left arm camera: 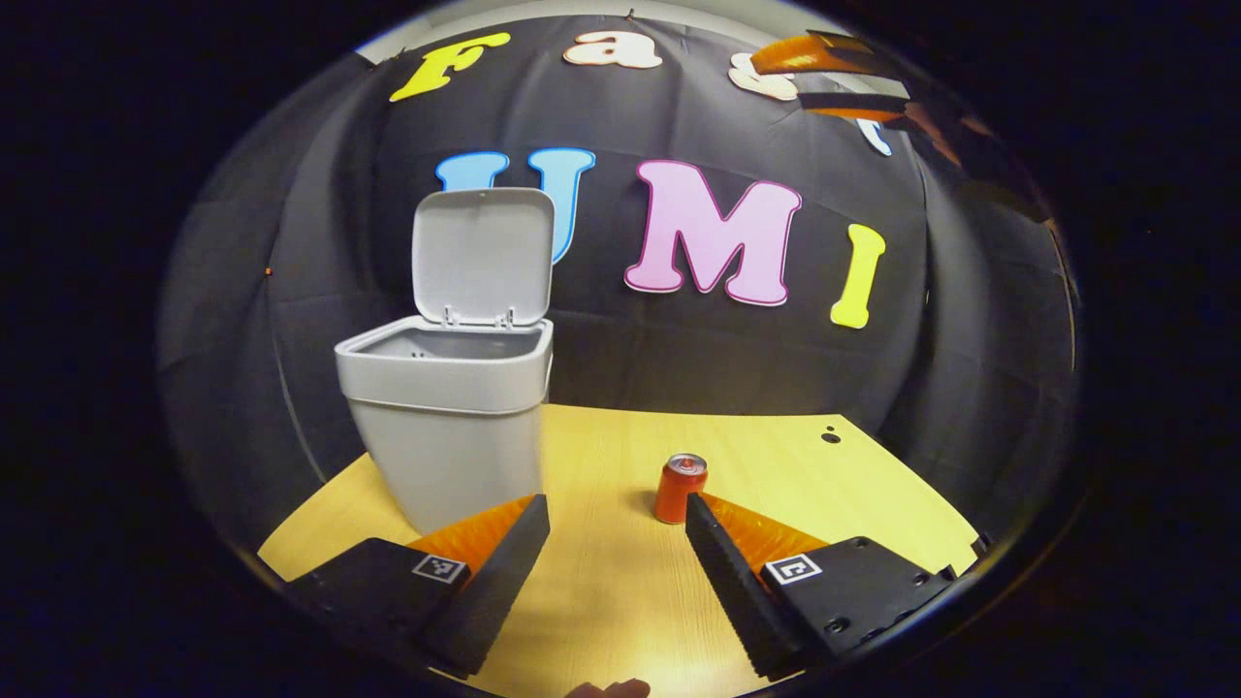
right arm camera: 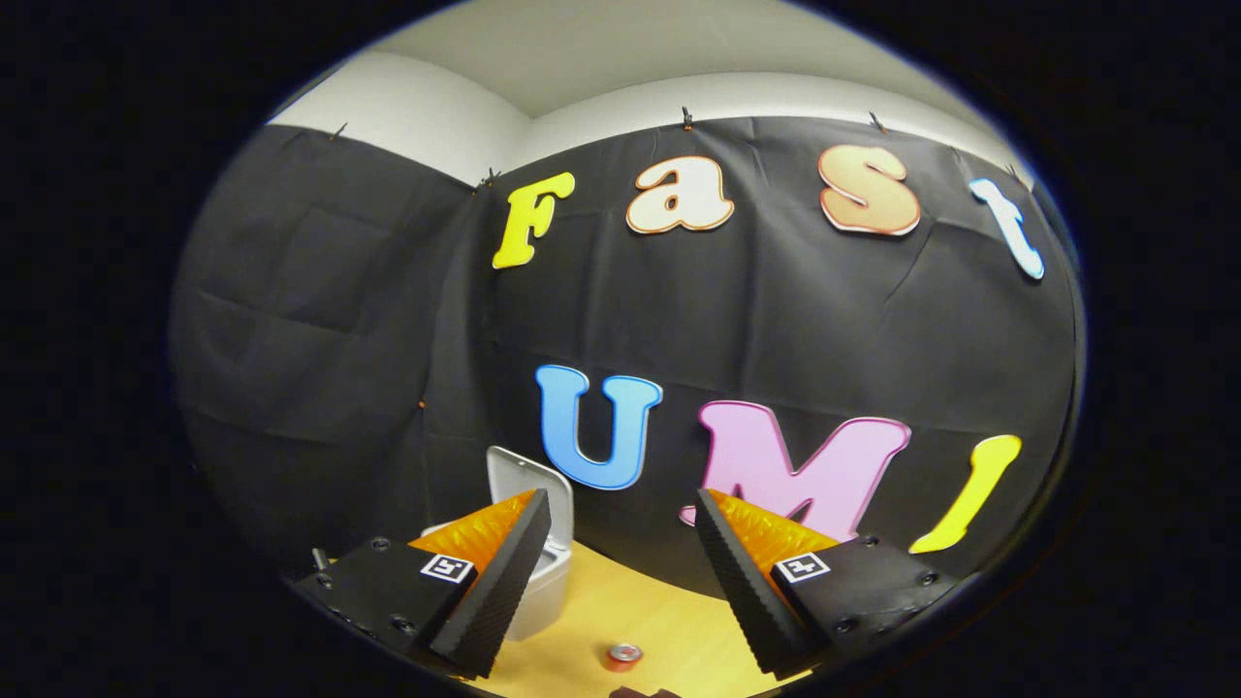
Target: Press the lid of the desktop garbage bin to open it, pick up the crumpled paper on the desktop and throw it into the bin, then pick up the pop can on the desktop and drop it into the bin, and finally close the garbage bin lid.
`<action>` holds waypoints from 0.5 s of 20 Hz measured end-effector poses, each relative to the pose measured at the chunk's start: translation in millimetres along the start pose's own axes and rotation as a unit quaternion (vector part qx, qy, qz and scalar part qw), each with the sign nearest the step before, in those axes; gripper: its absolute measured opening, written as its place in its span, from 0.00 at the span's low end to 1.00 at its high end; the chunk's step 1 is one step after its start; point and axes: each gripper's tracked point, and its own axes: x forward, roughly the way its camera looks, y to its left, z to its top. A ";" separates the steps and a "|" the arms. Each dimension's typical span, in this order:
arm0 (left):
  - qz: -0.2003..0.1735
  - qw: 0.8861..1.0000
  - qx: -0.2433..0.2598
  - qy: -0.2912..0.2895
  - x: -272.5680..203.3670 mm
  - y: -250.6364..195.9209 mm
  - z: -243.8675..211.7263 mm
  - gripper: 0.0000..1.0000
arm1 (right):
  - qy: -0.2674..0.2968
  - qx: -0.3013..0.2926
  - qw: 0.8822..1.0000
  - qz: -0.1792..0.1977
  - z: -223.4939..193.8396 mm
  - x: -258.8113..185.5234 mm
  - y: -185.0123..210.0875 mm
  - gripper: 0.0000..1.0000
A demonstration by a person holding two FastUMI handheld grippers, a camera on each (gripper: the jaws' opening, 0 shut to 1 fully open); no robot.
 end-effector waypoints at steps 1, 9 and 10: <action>-0.009 1.000 0.009 0.004 12.9 -6.8 -6.2 0.96 | 0.005 0.001 1.000 -0.007 0.1 -4.2 -3.7 0.96; -0.026 0.998 0.030 0.050 132.3 -36.3 -67.2 0.96 | 0.044 0.035 0.994 -0.089 -16.4 -31.0 -46.2 0.96; -0.027 0.998 0.036 0.053 142.8 -40.5 -72.4 0.96 | 0.045 0.030 0.994 -0.092 -16.7 -33.9 -49.7 0.96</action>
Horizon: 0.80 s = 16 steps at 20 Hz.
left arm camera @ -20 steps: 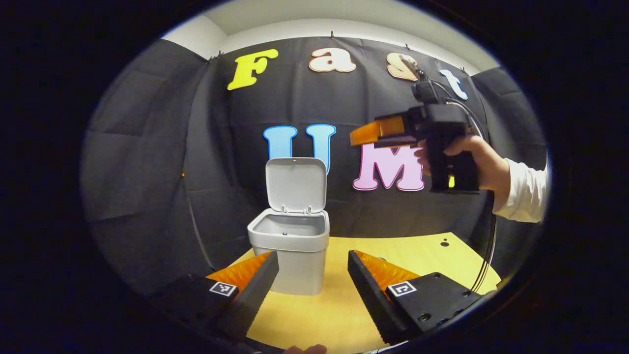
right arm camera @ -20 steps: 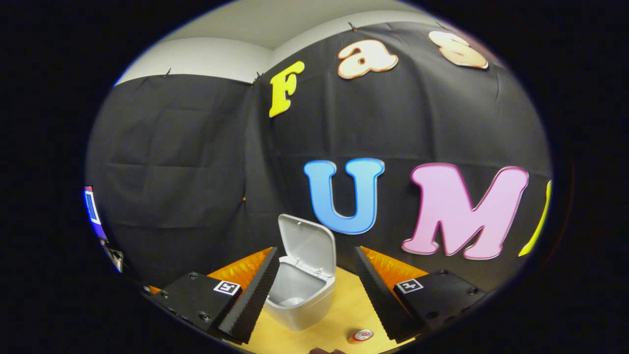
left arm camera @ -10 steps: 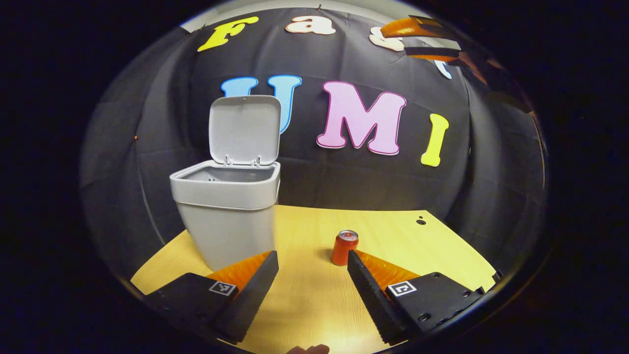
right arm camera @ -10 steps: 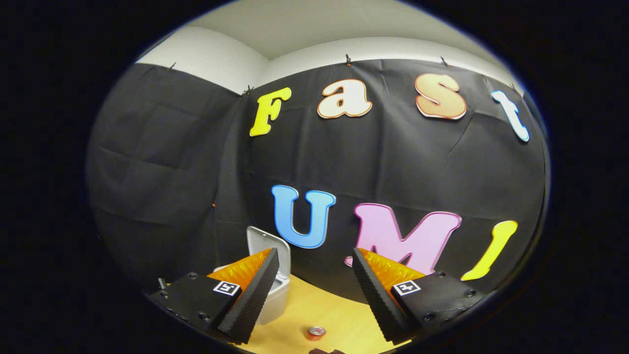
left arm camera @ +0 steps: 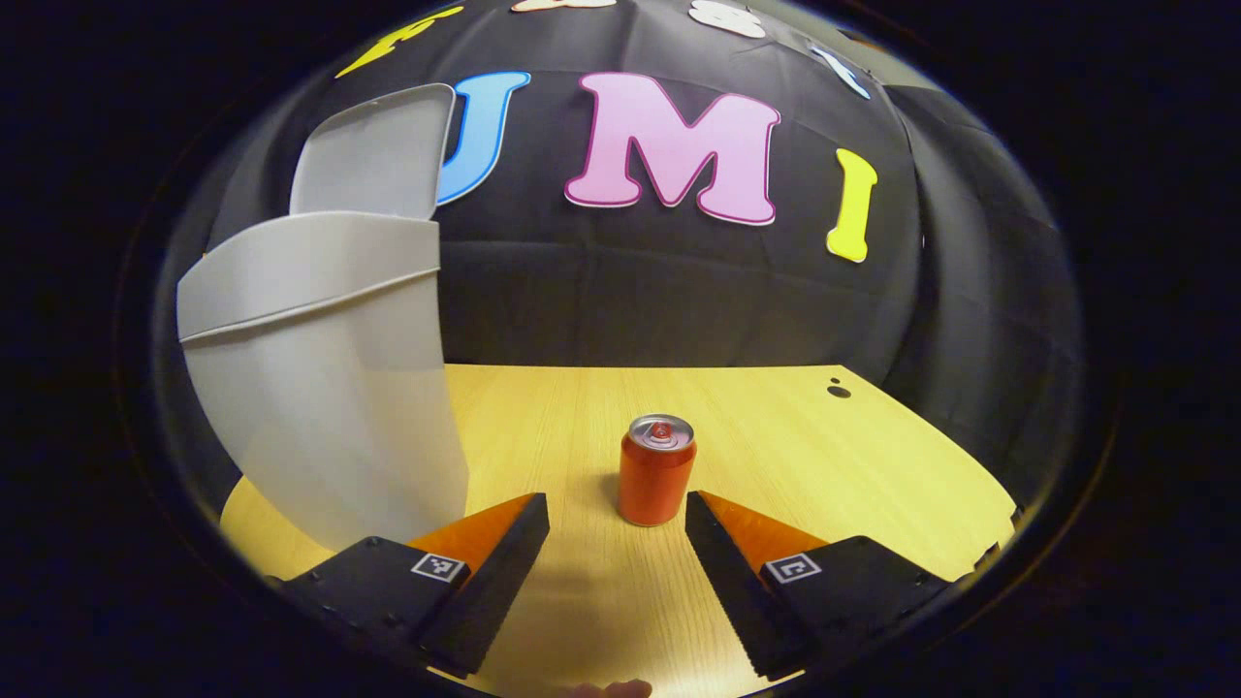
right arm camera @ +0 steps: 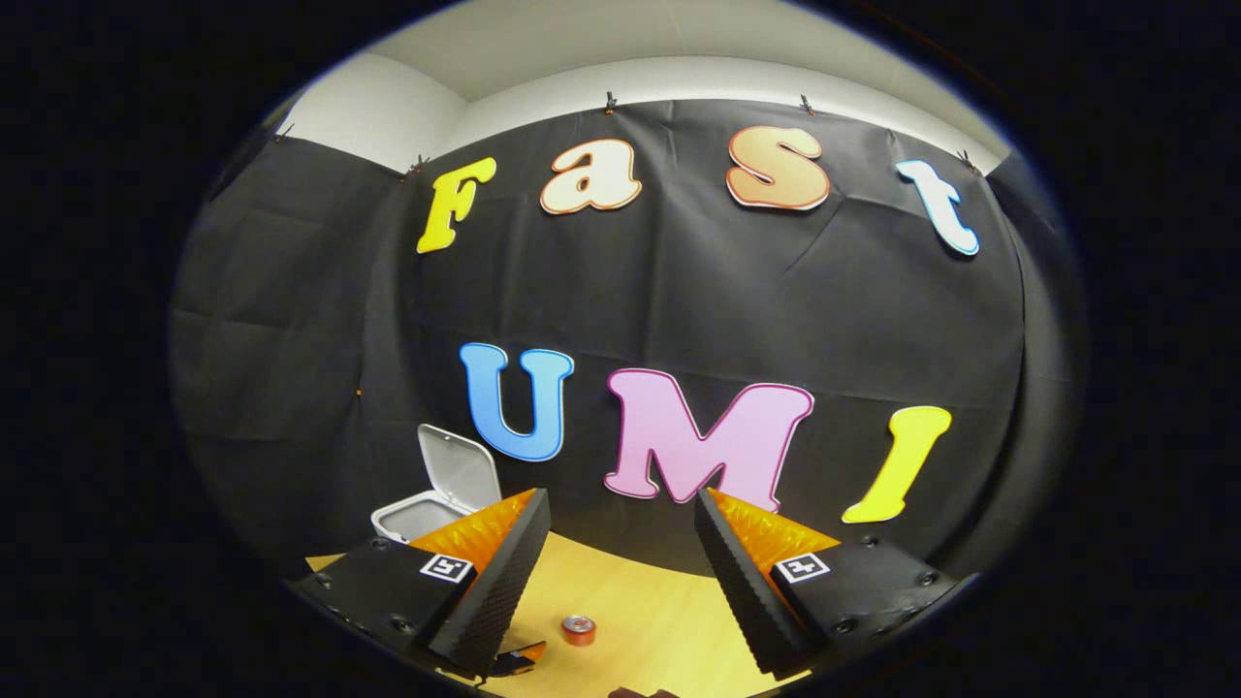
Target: Press the lid of the desktop garbage bin to open it, pick up the crumpled paper on the desktop and throw it into the bin, then pick up the pop can on the desktop and drop it into the bin, and finally close the garbage bin lid.
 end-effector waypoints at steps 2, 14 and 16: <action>-0.001 1.000 0.004 0.010 21.6 -6.0 -7.2 0.96 | 0.006 -0.008 1.000 -0.006 -3.3 -2.2 -8.2 0.96; -0.002 1.000 0.006 0.018 100.7 -20.1 -20.8 0.96 | 0.038 -0.008 0.999 -0.028 -23.9 -11.2 -31.0 0.96; 0.006 1.000 0.002 0.018 113.4 -17.2 -21.6 0.96 | 0.045 -0.009 0.999 -0.029 -27.6 -13.3 -32.6 0.96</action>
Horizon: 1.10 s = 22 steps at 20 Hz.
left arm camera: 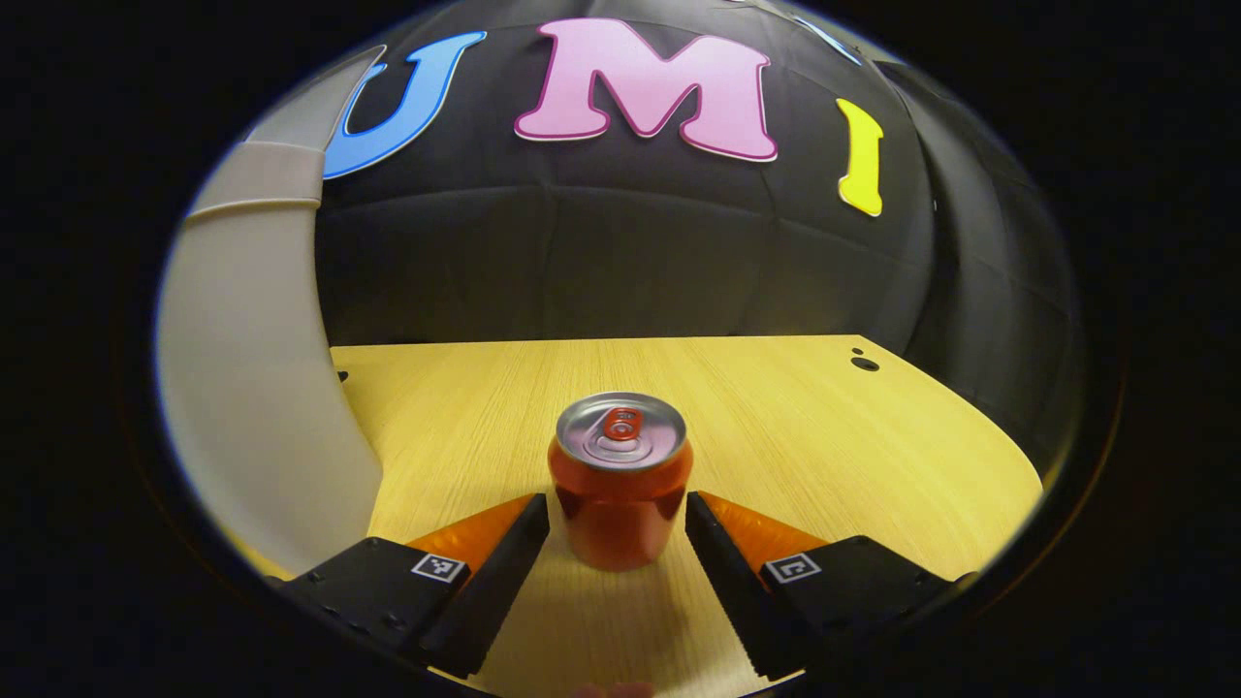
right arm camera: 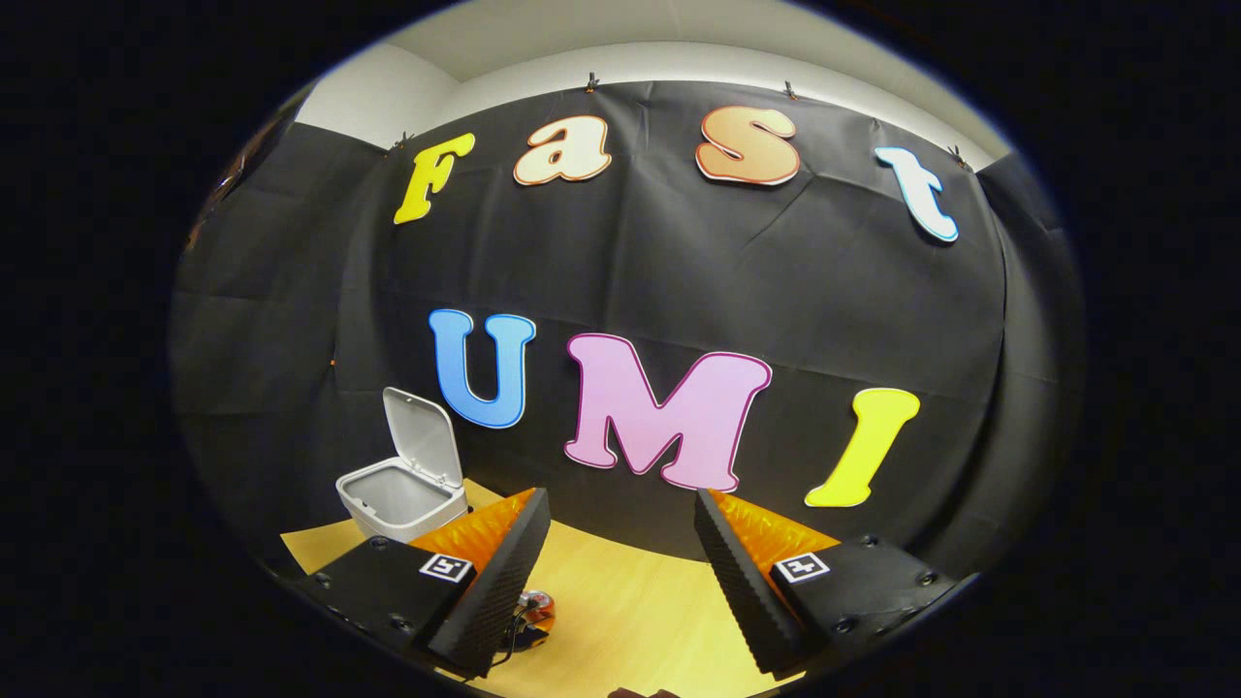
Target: Press the lid of the desktop garbage bin to open it, pick up the crumpled paper on the desktop and throw it into the bin, then pick up the pop can on the desktop and drop it into the bin, and finally close the garbage bin lid.
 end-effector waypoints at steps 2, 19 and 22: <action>0.007 1.000 0.002 -0.002 12.4 1.7 1.1 0.96 | 0.010 -0.002 1.000 -0.004 -5.0 -2.2 -3.3 0.96; -0.061 0.996 0.041 -0.047 -145.9 6.9 160.9 0.82 | 0.009 0.019 0.999 0.030 -4.2 -12.3 20.5 0.97; -0.021 0.995 0.051 -0.088 -188.1 61.4 228.4 0.82 | -0.007 0.018 0.999 0.044 2.8 -8.8 35.1 0.96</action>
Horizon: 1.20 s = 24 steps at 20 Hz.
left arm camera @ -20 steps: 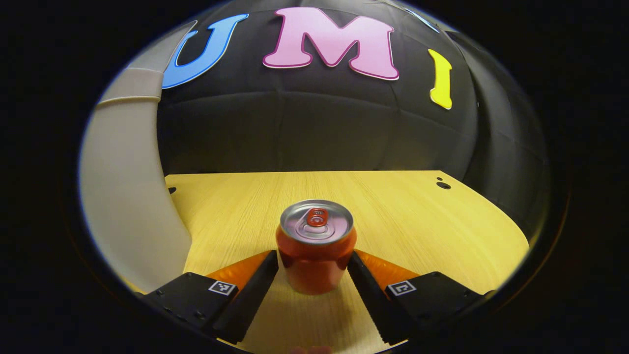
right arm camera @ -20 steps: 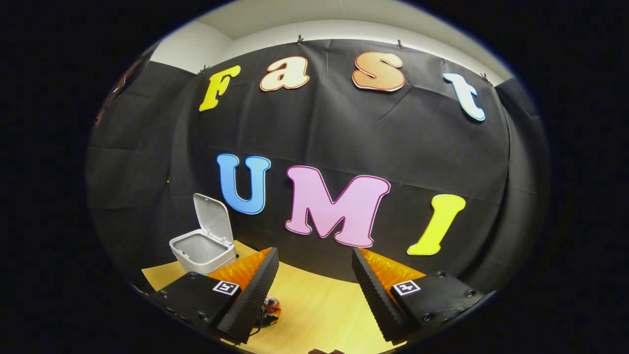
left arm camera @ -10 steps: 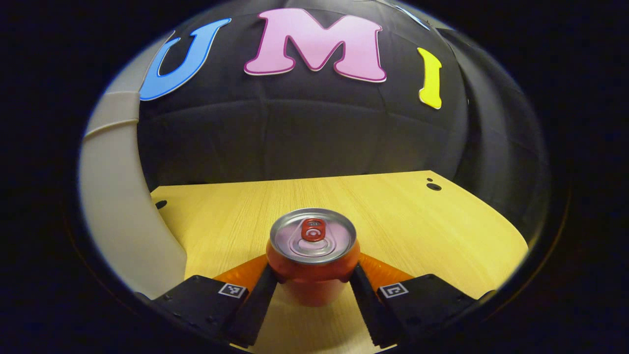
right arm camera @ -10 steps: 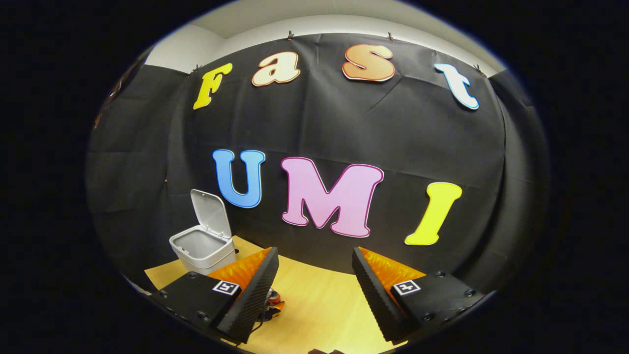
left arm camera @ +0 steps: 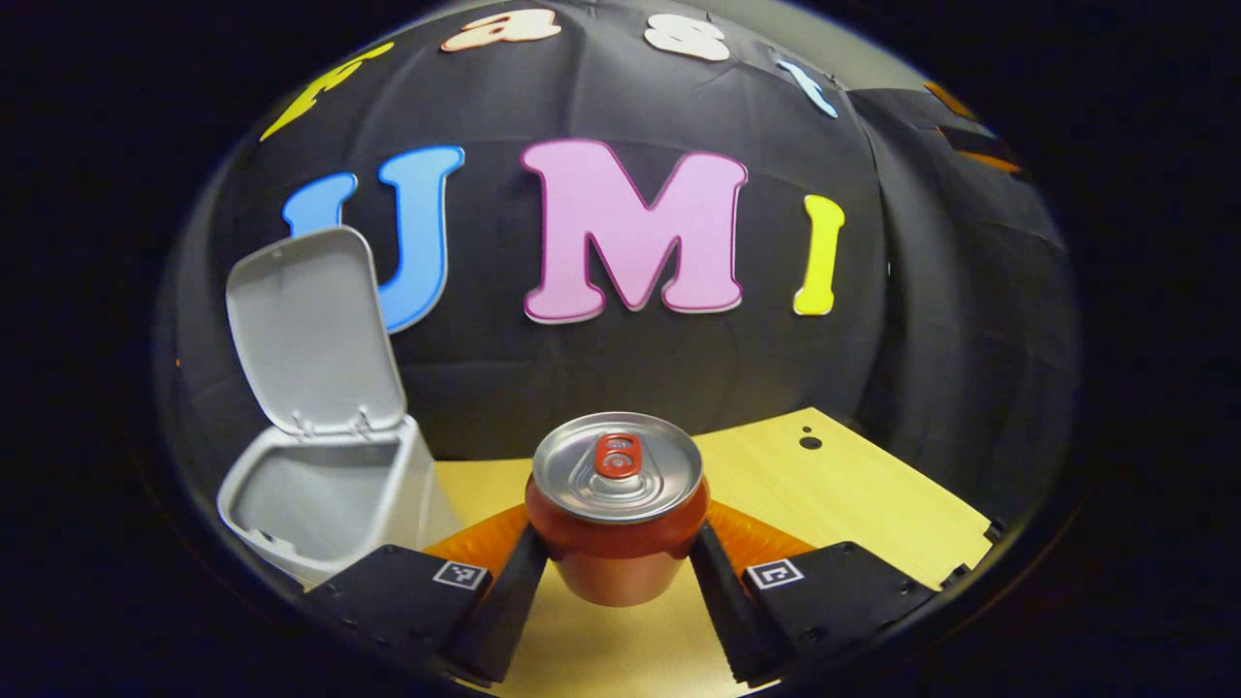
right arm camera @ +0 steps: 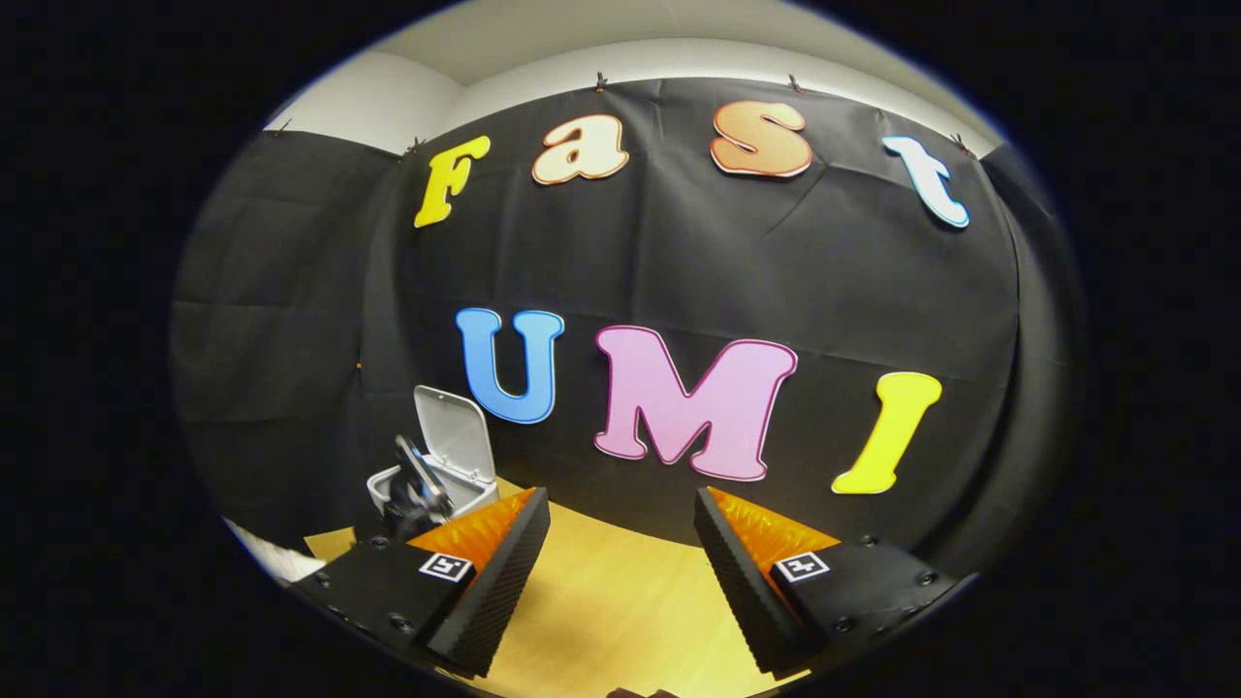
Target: Press the lid of the desktop garbage bin to open it, pick up the crumpled paper on the desktop and throw it into the bin, then pick up the pop can on the desktop and drop it into the bin, and finally close the garbage bin lid.
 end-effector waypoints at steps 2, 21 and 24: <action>0.011 0.999 -0.024 -0.020 -16.1 33.5 30.2 0.81 | -0.005 0.012 1.000 0.011 3.4 3.2 12.3 0.96; 0.163 0.982 -0.054 0.082 -0.6 212.9 -65.6 0.83 | -0.005 0.051 0.998 0.047 0.4 40.8 55.6 0.97; 0.168 0.980 -0.053 0.091 0.2 215.5 -73.1 0.83 | -0.006 0.048 0.998 0.046 -1.0 38.5 51.7 0.96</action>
